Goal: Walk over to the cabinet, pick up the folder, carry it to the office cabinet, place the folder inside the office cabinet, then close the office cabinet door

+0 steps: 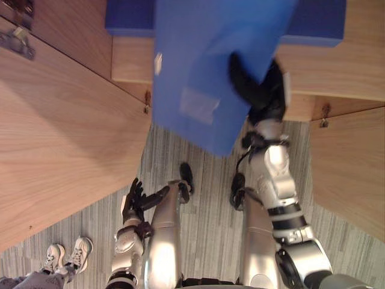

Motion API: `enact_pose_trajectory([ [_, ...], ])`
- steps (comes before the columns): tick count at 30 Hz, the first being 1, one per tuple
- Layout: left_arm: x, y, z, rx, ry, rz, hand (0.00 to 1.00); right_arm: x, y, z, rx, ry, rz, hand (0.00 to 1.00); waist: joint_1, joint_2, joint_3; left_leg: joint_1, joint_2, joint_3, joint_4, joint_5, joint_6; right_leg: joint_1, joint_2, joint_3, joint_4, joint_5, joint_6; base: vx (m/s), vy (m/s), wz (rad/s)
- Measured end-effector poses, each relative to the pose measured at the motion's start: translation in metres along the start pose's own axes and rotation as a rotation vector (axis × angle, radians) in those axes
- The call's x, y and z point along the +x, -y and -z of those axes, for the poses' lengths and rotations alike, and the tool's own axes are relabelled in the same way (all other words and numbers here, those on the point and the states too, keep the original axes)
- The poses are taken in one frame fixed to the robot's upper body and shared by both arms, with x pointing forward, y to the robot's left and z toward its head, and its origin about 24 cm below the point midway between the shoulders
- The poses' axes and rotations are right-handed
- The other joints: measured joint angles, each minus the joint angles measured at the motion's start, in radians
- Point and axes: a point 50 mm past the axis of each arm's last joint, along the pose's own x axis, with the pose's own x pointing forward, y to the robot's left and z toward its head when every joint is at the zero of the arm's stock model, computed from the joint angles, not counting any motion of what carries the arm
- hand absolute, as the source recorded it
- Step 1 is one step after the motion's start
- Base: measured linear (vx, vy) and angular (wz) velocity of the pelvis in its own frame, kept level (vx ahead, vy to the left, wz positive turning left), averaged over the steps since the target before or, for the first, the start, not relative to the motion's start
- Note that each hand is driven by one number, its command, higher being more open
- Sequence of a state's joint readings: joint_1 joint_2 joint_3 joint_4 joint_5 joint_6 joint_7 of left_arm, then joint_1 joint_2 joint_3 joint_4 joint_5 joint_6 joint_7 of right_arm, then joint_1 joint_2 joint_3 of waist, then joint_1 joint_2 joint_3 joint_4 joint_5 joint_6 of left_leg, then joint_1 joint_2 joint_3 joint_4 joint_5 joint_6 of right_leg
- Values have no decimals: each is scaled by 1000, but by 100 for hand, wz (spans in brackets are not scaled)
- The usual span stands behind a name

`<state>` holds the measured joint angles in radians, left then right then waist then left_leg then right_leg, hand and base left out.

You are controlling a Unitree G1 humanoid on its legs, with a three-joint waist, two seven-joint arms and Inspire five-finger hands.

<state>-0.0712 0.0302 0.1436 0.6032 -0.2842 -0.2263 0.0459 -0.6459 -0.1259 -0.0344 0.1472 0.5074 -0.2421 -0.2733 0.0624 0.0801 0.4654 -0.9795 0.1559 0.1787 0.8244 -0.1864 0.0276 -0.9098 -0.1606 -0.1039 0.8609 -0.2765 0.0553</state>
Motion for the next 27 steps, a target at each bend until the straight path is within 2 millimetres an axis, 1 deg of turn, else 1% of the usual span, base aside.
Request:
enact_pose_trajectory([
  [2,1,6,-4,-2,19,18,100,12,10,-5,97,16,115,0,6,1,2,-11,5,0,8,-2,-2,-12,2,-1,9,-2,-2,-26,-25,-4],
  [5,0,6,-5,-19,24,4,100,23,17,-7,197,13,218,0,10,2,2,-22,10,-2,10,-3,-3,-23,4,-4,11,-3,-4,-16,-24,-1],
  [9,-1,8,-7,-30,35,-15,100,39,22,-16,360,28,339,0,24,2,2,-39,12,-6,12,-1,-1,-36,5,-10,10,-3,-5,-5,-33,1],
  [10,-1,7,-6,-41,34,-22,100,44,23,-20,412,40,378,100,28,2,2,-43,12,-9,12,0,-1,-37,5,-14,8,-3,-5,20,-25,4],
  [13,-1,8,-6,-54,32,-43,100,55,20,-33,543,86,452,100,36,2,2,-47,10,-11,9,1,-1,-36,3,-19,3,-3,-5,14,-15,3],
  [14,-1,8,-6,-55,32,-46,100,56,19,-35,567,95,457,100,36,3,2,-47,9,-11,8,1,-1,-36,2,-20,2,-3,-5,12,-26,4],
  [16,-1,9,-6,-58,31,-47,100,63,13,-46,650,135,465,100,37,3,2,-46,4,-12,1,5,-1,-36,-1,-22,0,-3,-5,-5,-42,5],
  [19,-1,11,-6,-60,30,-44,100,68,8,-58,698,187,460,100,35,3,1,-43,-4,-19,-17,18,-5,-31,-7,-31,-6,-3,-5,-27,-57,11],
  [22,-1,13,-7,-63,33,-36,100,69,6,-62,714,206,454,100,36,4,1,-34,-8,-30,-34,30,-10,-18,-8,-44,-14,-2,-5,-40,-79,13],
  [27,-1,21,-9,-72,45,-19,100,66,3,-56,748,186,467,100,32,5,-1,-7,-10,-30,-58,39,-12,7,-9,-51,-33,3,-13,-27,-56,2],
])
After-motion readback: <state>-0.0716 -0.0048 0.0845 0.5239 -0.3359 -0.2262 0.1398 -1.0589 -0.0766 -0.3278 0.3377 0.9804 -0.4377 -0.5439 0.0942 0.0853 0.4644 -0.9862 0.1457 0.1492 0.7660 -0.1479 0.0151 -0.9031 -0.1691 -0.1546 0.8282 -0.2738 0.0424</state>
